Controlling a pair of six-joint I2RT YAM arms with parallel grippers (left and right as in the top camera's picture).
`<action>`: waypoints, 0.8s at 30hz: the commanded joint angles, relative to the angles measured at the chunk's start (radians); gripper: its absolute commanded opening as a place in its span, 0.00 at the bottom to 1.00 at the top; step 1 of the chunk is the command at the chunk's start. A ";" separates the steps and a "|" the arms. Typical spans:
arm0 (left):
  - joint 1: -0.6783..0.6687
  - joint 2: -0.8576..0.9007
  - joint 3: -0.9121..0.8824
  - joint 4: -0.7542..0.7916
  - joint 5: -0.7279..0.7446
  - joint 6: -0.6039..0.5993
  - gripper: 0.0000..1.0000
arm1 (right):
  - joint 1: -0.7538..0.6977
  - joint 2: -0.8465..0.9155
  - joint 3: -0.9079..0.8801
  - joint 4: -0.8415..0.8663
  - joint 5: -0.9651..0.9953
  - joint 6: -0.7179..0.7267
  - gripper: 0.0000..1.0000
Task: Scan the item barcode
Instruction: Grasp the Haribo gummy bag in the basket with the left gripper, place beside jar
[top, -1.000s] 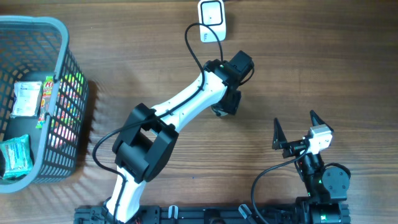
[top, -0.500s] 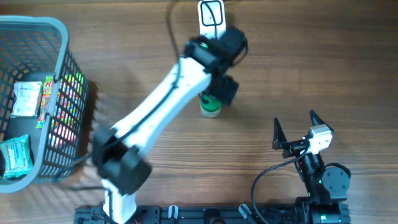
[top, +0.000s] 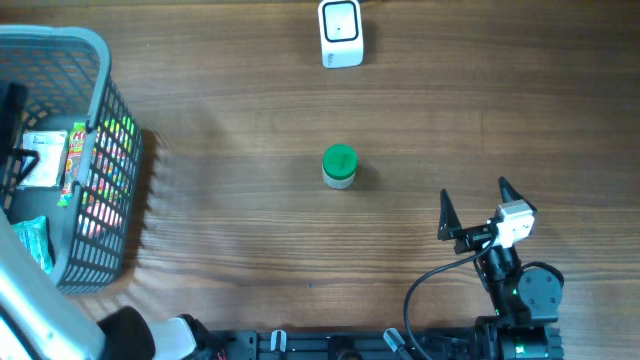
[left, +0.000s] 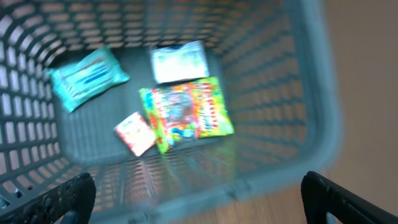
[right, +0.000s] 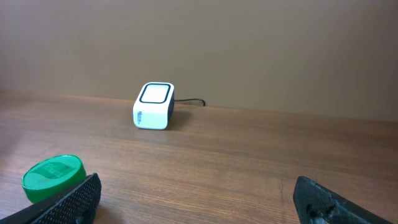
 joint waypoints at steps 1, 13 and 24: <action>0.085 0.099 -0.116 0.040 0.089 -0.027 1.00 | 0.006 -0.001 -0.001 0.005 0.009 0.005 1.00; 0.077 0.460 -0.349 0.311 0.111 0.052 1.00 | 0.006 -0.001 -0.001 0.005 0.009 0.006 1.00; -0.002 0.700 -0.408 0.383 0.108 0.107 1.00 | 0.006 -0.001 -0.001 0.005 0.009 0.005 1.00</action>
